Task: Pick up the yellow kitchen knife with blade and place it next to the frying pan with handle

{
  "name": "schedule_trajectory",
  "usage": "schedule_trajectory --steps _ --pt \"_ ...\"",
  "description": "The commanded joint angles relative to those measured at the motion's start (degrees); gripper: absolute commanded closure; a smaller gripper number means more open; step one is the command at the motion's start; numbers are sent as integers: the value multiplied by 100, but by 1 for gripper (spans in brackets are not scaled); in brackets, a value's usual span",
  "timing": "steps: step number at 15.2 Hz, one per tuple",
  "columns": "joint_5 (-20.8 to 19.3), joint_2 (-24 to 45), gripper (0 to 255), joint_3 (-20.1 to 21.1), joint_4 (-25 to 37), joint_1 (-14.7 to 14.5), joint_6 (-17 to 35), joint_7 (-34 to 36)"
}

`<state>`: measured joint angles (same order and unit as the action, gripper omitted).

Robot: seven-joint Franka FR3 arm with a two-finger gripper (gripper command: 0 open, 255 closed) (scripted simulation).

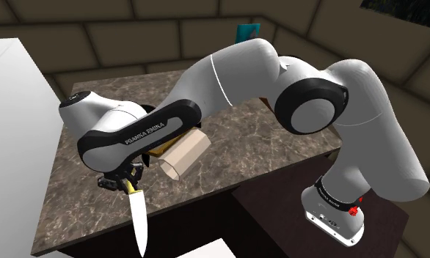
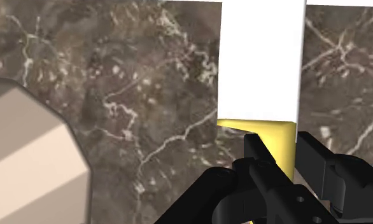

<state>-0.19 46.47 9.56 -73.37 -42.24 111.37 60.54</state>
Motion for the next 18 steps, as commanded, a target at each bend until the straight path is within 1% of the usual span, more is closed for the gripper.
schedule_trajectory --steps 1,6,10,18 --pt "0 0 0 0 0 0 1 0" --pt "0 0 0 0 0 0 1 0" --pt "11 -131 0 7 515 20 -646 -6" --pt "11 -131 0 7 515 20 -646 -6"
